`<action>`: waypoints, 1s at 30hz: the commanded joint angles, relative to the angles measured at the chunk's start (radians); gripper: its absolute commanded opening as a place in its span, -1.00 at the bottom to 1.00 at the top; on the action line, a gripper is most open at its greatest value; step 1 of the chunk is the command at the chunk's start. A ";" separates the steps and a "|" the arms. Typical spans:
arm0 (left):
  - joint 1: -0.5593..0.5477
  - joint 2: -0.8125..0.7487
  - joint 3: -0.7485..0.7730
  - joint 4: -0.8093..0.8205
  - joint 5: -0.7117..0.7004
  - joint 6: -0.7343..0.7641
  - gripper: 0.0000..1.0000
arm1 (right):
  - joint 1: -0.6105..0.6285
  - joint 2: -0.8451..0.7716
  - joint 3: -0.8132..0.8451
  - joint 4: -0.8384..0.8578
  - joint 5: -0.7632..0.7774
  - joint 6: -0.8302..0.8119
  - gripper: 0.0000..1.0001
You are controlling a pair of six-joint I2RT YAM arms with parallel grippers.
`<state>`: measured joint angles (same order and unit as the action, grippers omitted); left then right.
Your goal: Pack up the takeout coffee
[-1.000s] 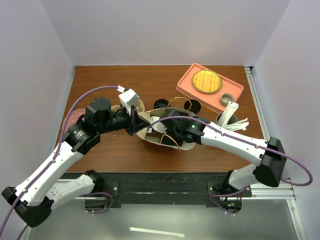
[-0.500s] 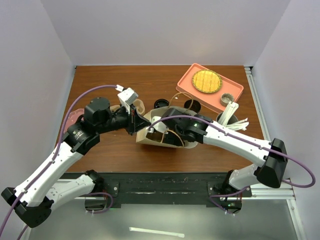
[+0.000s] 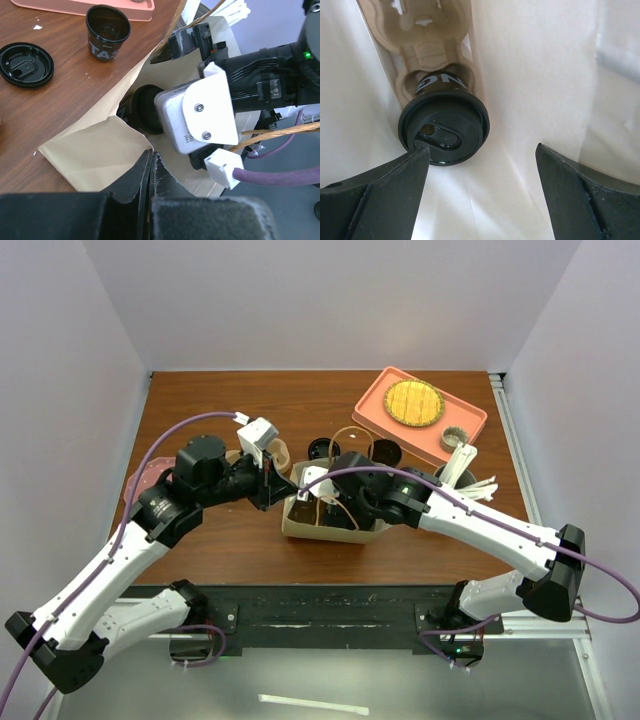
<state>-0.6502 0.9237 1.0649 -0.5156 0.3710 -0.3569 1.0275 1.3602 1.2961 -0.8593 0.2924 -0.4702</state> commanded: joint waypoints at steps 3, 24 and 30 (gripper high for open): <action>-0.002 0.018 0.021 -0.026 -0.032 -0.020 -1.00 | 0.005 -0.016 0.077 -0.014 -0.032 0.022 0.79; 0.000 0.064 0.087 -0.078 -0.095 -0.027 -0.75 | 0.005 -0.010 0.249 -0.035 -0.062 0.093 0.79; -0.002 0.083 0.122 -0.081 -0.096 -0.020 -0.66 | 0.005 -0.012 0.288 -0.035 -0.024 0.108 0.76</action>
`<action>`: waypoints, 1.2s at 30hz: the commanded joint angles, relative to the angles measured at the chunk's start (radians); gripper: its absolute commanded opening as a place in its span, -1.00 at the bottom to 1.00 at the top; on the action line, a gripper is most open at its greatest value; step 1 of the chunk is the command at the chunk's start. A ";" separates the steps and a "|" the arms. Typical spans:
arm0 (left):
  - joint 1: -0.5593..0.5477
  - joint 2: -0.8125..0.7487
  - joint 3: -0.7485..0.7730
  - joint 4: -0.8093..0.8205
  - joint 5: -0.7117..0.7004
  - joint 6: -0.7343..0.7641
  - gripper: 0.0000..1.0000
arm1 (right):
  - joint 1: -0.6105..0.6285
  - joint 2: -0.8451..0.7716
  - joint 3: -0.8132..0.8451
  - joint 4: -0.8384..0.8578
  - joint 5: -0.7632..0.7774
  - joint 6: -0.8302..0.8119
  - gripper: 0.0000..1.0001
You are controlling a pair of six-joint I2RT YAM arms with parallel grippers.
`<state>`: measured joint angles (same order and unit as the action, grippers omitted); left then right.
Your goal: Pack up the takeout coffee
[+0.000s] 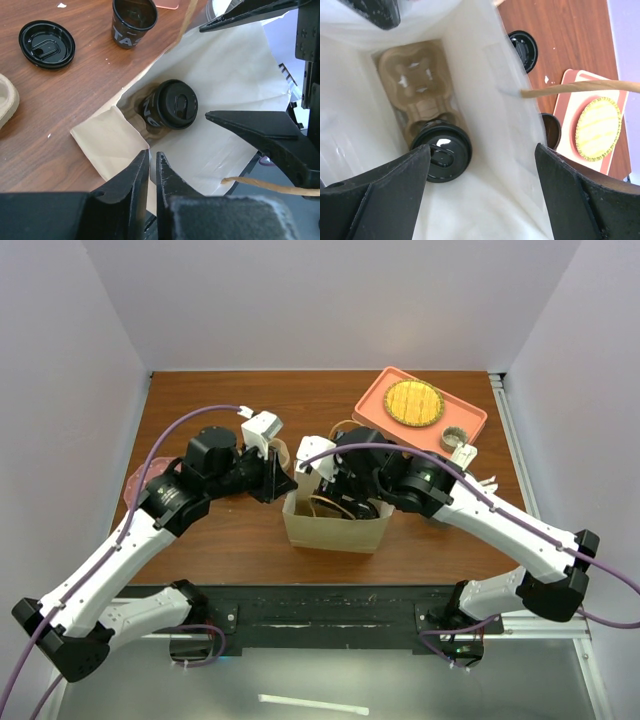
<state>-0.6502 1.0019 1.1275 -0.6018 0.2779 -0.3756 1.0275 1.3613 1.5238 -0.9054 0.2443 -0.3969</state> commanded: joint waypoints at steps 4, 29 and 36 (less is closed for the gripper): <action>-0.002 0.009 0.075 -0.003 -0.013 -0.002 -0.60 | 0.005 -0.027 0.068 0.014 0.035 0.061 0.76; -0.002 0.044 0.215 -0.023 -0.071 0.014 -0.01 | 0.005 -0.064 0.180 -0.019 -0.206 0.312 0.69; 0.000 0.003 0.248 -0.024 -0.105 0.021 0.47 | 0.006 -0.080 0.232 0.019 -0.166 0.590 0.65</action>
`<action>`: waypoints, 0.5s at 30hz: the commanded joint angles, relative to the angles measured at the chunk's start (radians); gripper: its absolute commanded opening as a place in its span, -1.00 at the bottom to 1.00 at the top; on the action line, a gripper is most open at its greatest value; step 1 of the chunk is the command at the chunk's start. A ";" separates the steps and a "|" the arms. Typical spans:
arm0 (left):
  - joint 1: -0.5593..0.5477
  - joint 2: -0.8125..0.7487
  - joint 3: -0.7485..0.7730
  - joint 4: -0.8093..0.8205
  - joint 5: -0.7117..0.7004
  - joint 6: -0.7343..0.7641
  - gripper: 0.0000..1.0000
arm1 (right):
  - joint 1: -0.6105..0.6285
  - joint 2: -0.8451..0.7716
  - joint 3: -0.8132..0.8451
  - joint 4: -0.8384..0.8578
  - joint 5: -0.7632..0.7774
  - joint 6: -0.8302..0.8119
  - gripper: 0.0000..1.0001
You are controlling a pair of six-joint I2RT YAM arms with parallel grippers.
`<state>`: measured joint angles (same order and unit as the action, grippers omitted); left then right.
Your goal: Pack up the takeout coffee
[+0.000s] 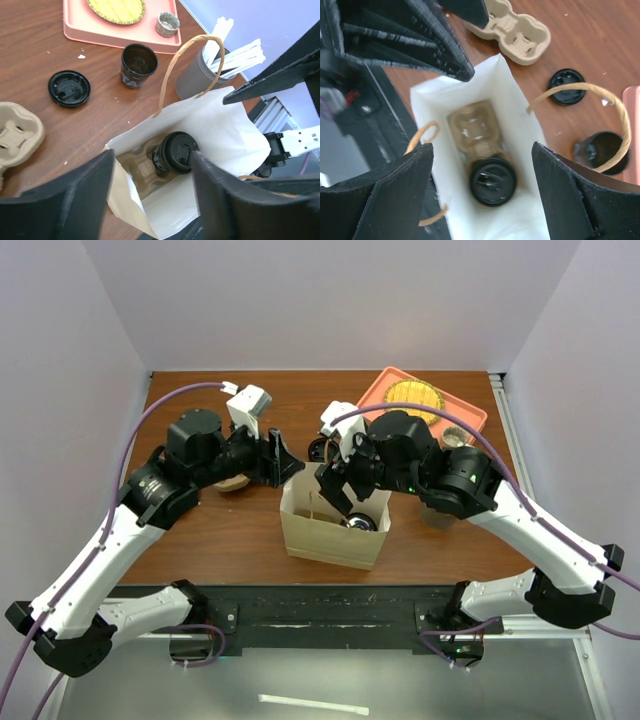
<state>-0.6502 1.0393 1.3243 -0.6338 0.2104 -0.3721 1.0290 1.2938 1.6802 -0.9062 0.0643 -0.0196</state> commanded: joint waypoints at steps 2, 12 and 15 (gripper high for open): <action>0.000 -0.045 0.053 0.008 -0.052 0.019 1.00 | 0.003 -0.004 0.140 -0.008 0.052 0.298 0.64; 0.000 -0.088 0.104 -0.020 -0.094 0.003 1.00 | 0.003 -0.050 0.323 -0.225 0.435 0.569 0.57; -0.002 -0.094 0.128 -0.043 -0.126 -0.050 1.00 | 0.003 -0.060 0.372 -0.418 0.678 0.677 0.45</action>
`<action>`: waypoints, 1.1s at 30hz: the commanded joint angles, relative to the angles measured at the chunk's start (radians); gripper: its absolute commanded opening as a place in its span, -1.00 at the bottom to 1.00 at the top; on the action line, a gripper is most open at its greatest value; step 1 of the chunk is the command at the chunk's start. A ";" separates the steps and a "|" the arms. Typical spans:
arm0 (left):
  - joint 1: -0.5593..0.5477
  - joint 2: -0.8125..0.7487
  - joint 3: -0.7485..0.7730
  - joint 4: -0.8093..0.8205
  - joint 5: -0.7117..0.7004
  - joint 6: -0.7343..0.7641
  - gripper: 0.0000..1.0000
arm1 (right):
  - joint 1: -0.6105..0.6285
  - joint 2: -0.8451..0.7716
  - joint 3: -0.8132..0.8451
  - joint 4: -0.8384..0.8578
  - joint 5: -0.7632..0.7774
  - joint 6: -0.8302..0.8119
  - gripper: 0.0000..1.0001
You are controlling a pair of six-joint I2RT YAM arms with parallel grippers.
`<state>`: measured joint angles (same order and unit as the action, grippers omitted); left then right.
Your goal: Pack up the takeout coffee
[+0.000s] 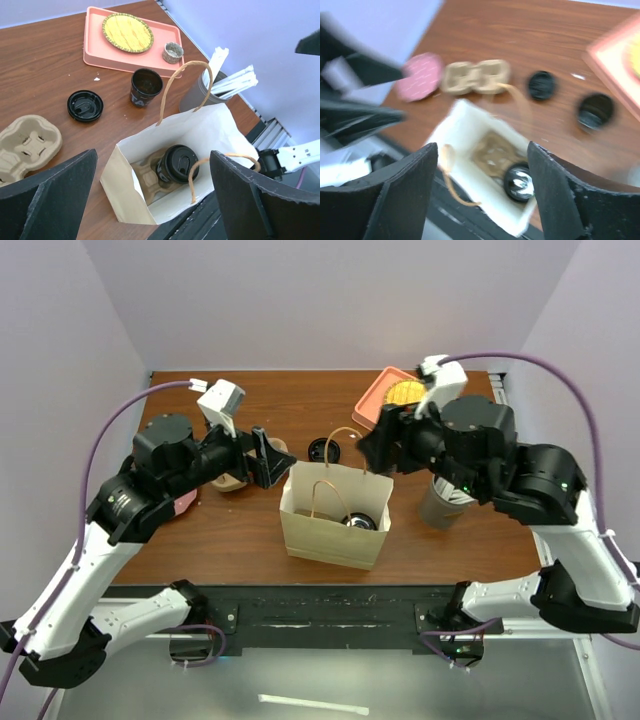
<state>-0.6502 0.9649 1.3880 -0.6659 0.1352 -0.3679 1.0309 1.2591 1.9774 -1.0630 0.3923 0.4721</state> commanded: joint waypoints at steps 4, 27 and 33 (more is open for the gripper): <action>0.000 -0.026 0.080 -0.030 -0.045 -0.083 1.00 | -0.002 -0.061 0.052 -0.377 0.496 0.244 0.32; -0.002 -0.060 0.100 -0.095 -0.105 -0.128 1.00 | -0.476 -0.162 -0.497 -0.342 0.186 0.244 0.03; 0.000 -0.060 0.085 -0.089 -0.088 -0.126 1.00 | -0.574 -0.204 -0.581 -0.301 0.192 0.215 -0.03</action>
<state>-0.6502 0.9108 1.4586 -0.7734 0.0441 -0.4801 0.5060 1.1042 1.4281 -1.3476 0.5842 0.6807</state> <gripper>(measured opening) 0.997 0.497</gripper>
